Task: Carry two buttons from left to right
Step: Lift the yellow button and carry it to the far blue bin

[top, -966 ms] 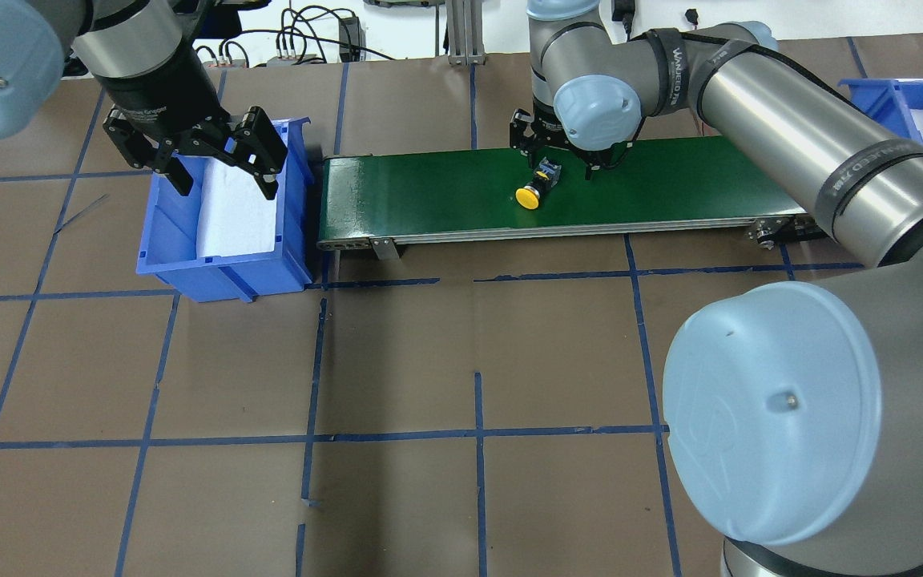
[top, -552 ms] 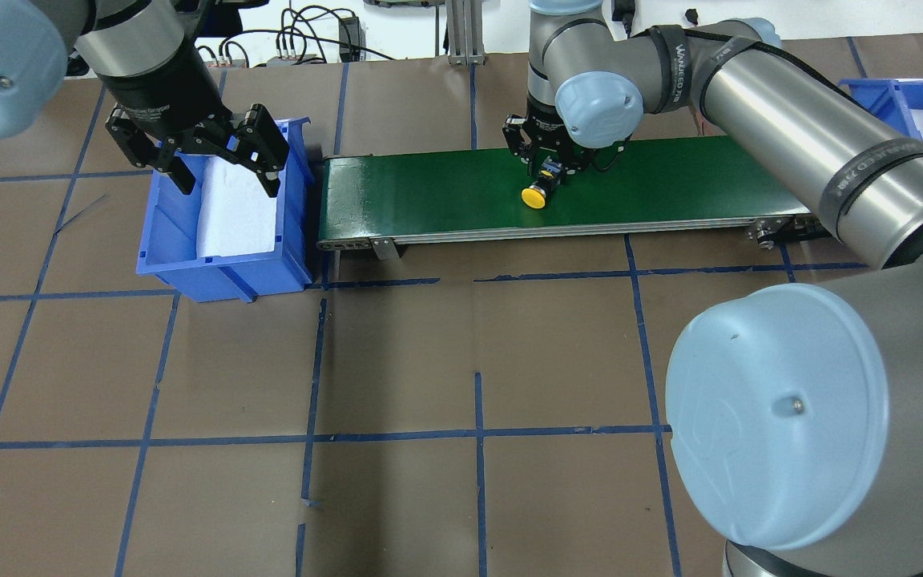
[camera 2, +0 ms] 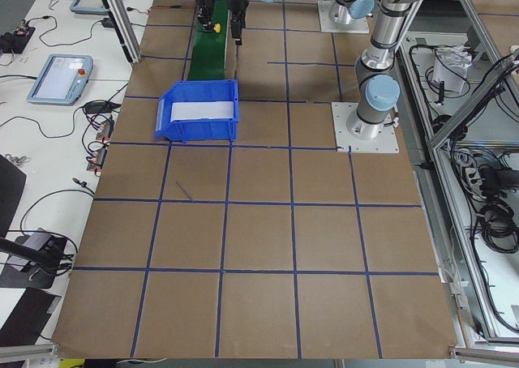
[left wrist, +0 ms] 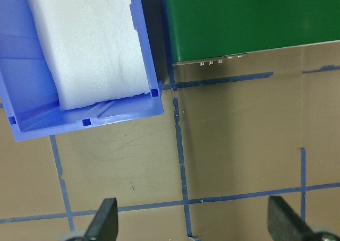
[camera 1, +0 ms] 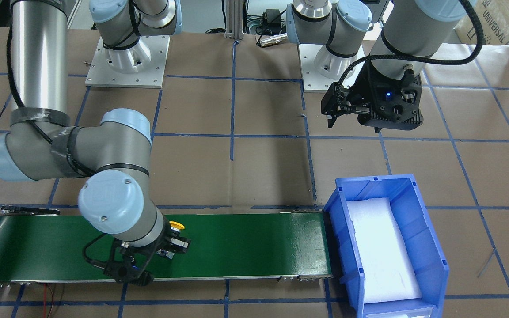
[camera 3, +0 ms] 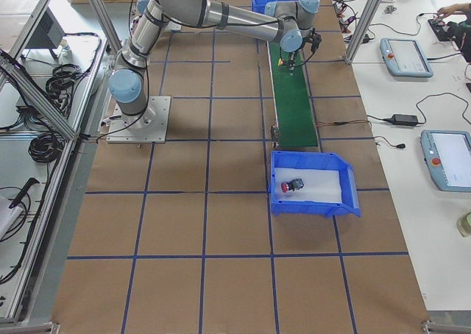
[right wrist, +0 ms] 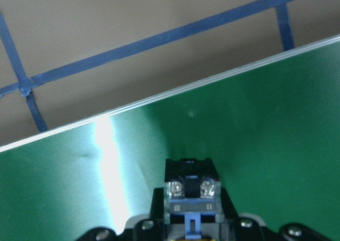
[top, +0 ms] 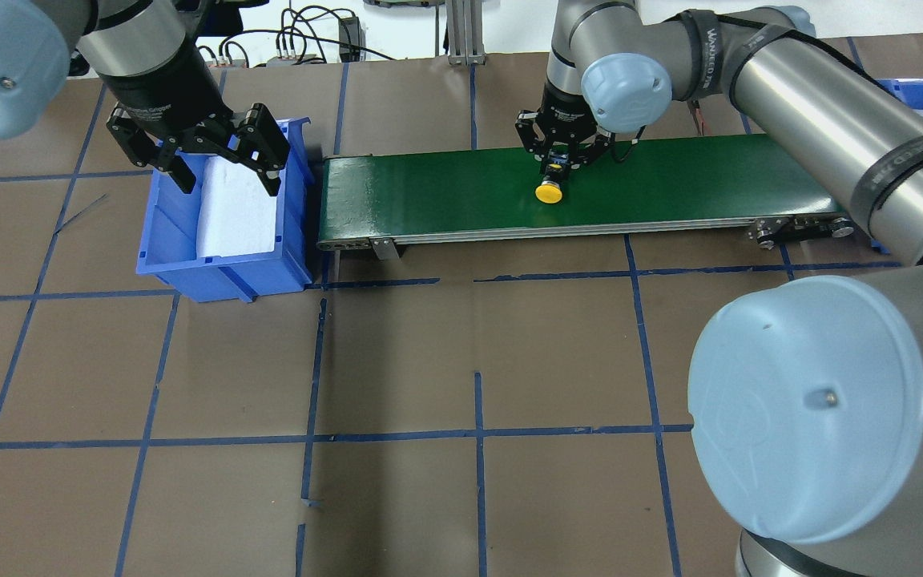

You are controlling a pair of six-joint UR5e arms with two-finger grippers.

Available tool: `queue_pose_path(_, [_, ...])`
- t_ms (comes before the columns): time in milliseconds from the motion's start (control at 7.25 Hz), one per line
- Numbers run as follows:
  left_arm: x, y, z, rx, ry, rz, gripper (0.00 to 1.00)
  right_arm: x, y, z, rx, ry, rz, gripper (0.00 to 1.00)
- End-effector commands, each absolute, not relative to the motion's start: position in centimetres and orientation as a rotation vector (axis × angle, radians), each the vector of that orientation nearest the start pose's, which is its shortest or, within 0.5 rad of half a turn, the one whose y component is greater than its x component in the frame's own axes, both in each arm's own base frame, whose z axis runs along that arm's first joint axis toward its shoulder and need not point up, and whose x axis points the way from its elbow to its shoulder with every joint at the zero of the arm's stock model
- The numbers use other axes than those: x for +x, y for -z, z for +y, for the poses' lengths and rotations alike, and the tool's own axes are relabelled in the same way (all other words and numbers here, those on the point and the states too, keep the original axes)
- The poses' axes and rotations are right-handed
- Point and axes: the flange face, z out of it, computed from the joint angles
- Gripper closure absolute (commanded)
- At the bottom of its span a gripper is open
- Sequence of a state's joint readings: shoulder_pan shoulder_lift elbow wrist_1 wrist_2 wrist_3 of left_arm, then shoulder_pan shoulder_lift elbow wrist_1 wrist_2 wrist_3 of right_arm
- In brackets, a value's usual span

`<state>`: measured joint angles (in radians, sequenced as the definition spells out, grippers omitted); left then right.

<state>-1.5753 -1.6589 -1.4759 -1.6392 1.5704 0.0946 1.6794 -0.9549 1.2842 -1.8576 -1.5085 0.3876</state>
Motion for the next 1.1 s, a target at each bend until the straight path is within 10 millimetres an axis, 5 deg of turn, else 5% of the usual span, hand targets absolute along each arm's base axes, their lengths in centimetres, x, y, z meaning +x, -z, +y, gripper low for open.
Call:
queue_pose_path(0, [-13.6, -48.0, -52.2, 0.152, -0.101, 3.139, 0.0, 11.8, -33.0, -68.5, 0.261, -0.172, 3.072, 0.92])
queue_pose_path(276, [-13.4, -48.8, -52.1, 0.152, -0.075, 3.142, 0.0, -1.6, -36.3, -67.8, 0.072, -0.16, 3.09, 0.91])
queue_pose_path(552, [-13.9, -49.3, -52.2, 0.177, -0.02, 3.162, 0.0, -14.9, -37.2, -66.2, -0.111, -0.143, 3.117, 0.91])
queue_pose_path(966, [-14.5, -50.7, -51.4, 0.175, 0.027, 3.205, 0.0, -27.3, -38.5, -64.9, -0.283, -0.128, 3.176, 0.91])
